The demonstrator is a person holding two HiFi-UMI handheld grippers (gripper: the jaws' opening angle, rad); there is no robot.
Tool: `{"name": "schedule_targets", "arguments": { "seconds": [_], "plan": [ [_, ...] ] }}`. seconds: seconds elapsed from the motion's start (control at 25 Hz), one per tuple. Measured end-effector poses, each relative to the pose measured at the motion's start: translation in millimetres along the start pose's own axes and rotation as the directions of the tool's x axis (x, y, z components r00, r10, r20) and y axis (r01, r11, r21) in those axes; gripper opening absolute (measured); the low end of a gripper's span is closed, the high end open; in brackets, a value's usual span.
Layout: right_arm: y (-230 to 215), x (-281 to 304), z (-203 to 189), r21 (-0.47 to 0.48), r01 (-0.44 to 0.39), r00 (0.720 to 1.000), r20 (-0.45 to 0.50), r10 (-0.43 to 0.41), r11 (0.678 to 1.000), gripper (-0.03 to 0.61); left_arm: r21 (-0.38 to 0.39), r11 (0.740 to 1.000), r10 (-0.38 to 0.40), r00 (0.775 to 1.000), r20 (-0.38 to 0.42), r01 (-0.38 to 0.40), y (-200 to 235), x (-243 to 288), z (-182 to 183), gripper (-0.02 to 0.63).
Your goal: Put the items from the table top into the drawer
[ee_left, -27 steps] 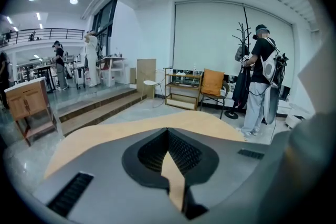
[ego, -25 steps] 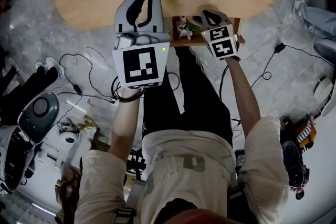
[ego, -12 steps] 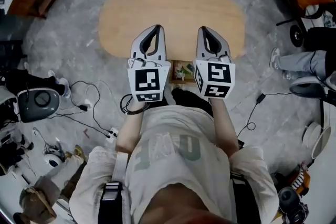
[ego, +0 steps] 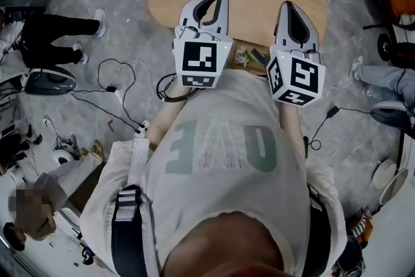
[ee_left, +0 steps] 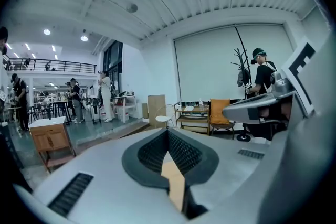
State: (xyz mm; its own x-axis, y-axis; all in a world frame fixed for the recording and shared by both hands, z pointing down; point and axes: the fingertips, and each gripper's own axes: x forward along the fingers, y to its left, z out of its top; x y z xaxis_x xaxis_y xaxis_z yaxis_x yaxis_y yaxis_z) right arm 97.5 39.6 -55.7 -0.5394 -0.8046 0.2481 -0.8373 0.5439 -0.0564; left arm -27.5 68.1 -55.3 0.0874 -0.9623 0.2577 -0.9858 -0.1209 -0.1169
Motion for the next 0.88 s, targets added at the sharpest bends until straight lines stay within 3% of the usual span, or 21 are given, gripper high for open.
{"name": "schedule_targets", "arguments": {
  "seconds": [0.24,0.88],
  "plan": [
    [15,-3,5,-0.052,-0.023,1.0,0.015,0.024,0.998,0.005,0.003,1.0,-0.012,1.0,0.006,0.012,-1,-4,-1,0.006],
    [20,-4,2,-0.038,-0.053,0.998,0.014,0.054,0.998,0.005,0.022,0.999,-0.027,1.0,0.005,0.027,-8,-2,-1,0.006]
  ]
}}
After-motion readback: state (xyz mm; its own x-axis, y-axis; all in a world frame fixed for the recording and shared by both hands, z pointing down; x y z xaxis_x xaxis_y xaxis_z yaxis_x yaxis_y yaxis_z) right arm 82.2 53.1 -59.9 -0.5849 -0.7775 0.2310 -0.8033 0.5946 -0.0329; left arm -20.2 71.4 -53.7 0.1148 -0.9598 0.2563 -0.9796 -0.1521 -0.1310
